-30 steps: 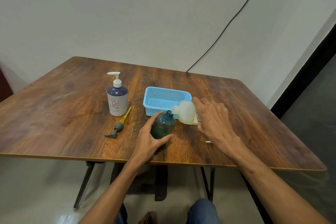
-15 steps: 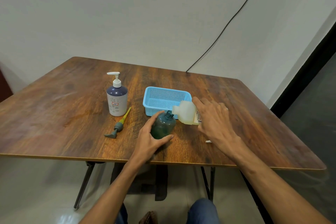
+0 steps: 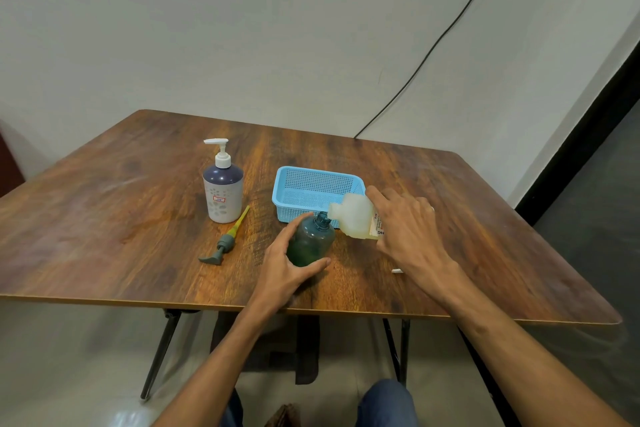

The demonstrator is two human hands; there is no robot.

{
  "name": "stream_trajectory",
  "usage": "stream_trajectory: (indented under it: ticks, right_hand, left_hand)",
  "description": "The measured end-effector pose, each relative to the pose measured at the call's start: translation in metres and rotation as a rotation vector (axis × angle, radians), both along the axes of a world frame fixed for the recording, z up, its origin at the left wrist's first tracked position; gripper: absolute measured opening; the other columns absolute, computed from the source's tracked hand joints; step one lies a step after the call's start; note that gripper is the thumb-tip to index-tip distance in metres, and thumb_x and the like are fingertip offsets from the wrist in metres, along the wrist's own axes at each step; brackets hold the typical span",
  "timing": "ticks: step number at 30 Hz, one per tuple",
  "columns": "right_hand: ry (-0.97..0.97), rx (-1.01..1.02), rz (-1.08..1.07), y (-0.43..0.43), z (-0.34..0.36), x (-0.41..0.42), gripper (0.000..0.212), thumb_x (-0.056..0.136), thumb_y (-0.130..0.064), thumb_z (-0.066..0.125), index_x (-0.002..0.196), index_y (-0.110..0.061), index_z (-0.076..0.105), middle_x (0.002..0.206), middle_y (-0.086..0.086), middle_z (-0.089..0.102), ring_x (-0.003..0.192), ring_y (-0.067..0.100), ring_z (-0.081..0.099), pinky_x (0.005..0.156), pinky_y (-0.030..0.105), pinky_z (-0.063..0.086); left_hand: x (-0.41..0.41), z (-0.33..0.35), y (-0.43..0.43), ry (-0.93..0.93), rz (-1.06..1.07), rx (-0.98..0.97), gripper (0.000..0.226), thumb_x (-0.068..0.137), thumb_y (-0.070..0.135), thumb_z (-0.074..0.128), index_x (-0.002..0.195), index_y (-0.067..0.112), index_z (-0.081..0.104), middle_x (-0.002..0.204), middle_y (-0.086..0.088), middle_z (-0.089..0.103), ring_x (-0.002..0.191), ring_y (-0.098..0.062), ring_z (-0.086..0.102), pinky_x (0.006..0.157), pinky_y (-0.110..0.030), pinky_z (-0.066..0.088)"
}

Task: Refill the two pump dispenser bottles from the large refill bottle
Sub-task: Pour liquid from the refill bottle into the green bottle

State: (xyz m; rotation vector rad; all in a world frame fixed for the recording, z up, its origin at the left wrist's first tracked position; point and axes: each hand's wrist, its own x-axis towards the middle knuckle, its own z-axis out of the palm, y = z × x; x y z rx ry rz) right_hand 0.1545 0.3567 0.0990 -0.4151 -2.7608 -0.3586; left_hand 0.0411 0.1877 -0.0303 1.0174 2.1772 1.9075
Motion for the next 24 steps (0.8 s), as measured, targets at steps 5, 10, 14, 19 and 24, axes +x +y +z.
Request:
stream_trajectory:
  ticks: [5, 10, 14, 19, 24]
  right_hand:
    - [0.007, 0.009, 0.007, -0.0005, 0.0011, 0.0009, 0.084, 0.075, -0.032, 0.081, 0.146, -0.023, 0.036, 0.127, 0.006, 0.06, 0.111, 0.028, 0.06, 0.092, 0.043, 0.045]
    - [0.005, -0.009, 0.007, -0.0009, 0.0001, 0.0013, 0.085, 0.076, -0.032, 0.081, 0.147, -0.024, 0.035, 0.129, 0.007, 0.06, 0.113, 0.028, 0.06, 0.094, 0.044, 0.045]
    - [-0.005, -0.018, 0.006, -0.0007, 0.0004, 0.0015, 0.085, 0.077, -0.032, 0.08, 0.148, -0.024, 0.034, 0.131, 0.007, 0.059, 0.114, 0.028, 0.059, 0.095, 0.044, 0.045]
    - [-0.002, -0.01, 0.002, -0.0018, 0.0017, 0.002, 0.082, 0.076, -0.03, 0.08, 0.145, -0.023, 0.037, 0.126, 0.006, 0.061, 0.11, 0.028, 0.06, 0.093, 0.043, 0.045]
    - [-0.019, -0.015, -0.005, -0.0022, 0.0031, 0.0022, 0.082, 0.077, -0.031, 0.079, 0.146, -0.024, 0.034, 0.129, 0.005, 0.059, 0.114, 0.026, 0.059, 0.095, 0.044, 0.045]
  left_hand:
    - [-0.0012, -0.0014, 0.0003, -0.003, -0.009, -0.001, 0.086, 0.074, 0.031, 0.091, 0.143, 0.05, 0.042, 0.149, 0.015, 0.05, 0.137, -0.003, 0.046, 0.103, -0.009, 0.039]
    - [-0.0012, -0.0012, 0.0, 0.001, -0.007, 0.005, 0.086, 0.073, 0.031, 0.091, 0.141, 0.052, 0.042, 0.147, 0.018, 0.05, 0.136, -0.001, 0.046, 0.103, -0.008, 0.039]
    - [0.0001, 0.0003, -0.0005, 0.001, 0.002, 0.004, 0.085, 0.073, 0.028, 0.091, 0.135, 0.058, 0.041, 0.143, 0.021, 0.05, 0.132, 0.006, 0.046, 0.098, -0.002, 0.039]
    - [-0.0004, -0.0006, -0.0005, 0.003, 0.0, -0.005, 0.086, 0.073, 0.029, 0.091, 0.139, 0.052, 0.042, 0.142, 0.023, 0.049, 0.13, 0.009, 0.046, 0.098, -0.002, 0.039]
    - [-0.0008, -0.0015, 0.0001, 0.002, 0.001, -0.011, 0.085, 0.073, 0.028, 0.091, 0.137, 0.054, 0.041, 0.138, 0.031, 0.047, 0.128, 0.017, 0.043, 0.096, 0.001, 0.037]
